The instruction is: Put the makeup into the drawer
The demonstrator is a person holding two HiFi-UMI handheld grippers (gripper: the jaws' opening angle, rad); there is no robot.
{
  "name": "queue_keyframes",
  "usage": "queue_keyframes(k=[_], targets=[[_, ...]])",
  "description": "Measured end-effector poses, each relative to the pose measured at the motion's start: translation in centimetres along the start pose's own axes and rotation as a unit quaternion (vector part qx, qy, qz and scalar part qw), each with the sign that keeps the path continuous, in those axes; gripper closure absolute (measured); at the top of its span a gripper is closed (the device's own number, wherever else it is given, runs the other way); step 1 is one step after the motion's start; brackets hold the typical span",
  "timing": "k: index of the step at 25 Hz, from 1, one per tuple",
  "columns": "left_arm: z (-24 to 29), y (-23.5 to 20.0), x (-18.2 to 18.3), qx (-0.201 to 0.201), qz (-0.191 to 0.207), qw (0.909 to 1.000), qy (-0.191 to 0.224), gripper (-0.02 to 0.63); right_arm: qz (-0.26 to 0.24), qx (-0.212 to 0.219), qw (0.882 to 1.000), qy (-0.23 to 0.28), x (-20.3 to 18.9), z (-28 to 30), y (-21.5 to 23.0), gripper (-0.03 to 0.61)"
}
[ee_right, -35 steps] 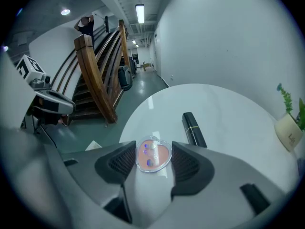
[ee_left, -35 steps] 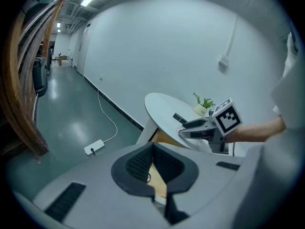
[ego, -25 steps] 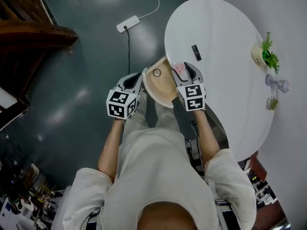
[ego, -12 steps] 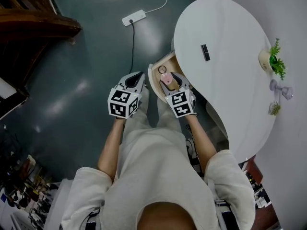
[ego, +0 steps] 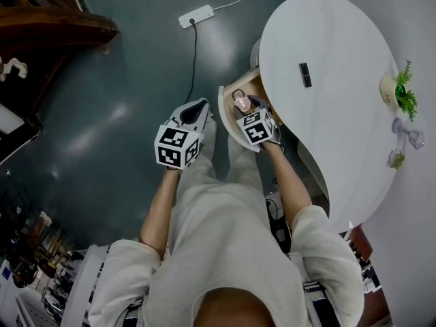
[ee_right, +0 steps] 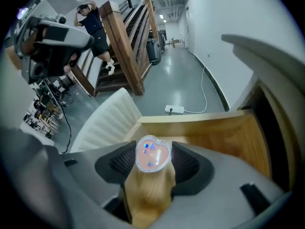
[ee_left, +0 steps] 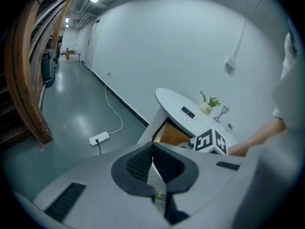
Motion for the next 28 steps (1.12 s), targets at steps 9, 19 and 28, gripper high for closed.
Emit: queue_keyframes(k=[9,19,28], targets=[[-0.2,-1.6,-1.3,0.008,-0.013,0.9998,-0.014,0.603,-0.009,-0.010,0.998,-0.053,-1.0,7.2,0.7,0.347],[-0.8,-2.3,-2.6,0.015,-0.017,0.9994,-0.026,0.603,-0.008,-0.025,0.999,-0.036,-1.1,8.7,0.8,0.338],[-0.6,-1.5,-1.7,0.010,-0.010,0.9998,-0.015,0.603,0.012,-0.035,0.999,0.032,0.3,4.7,1.1,0.306]])
Point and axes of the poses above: the fingertips, and each gripper's own axes: z forward along the fingers, y to its right, x out of its top, the point moved 8 cm from there along -z, backward along the fingers, and after that the axes turned 5 degrees about -x, right-handed, at the moved point
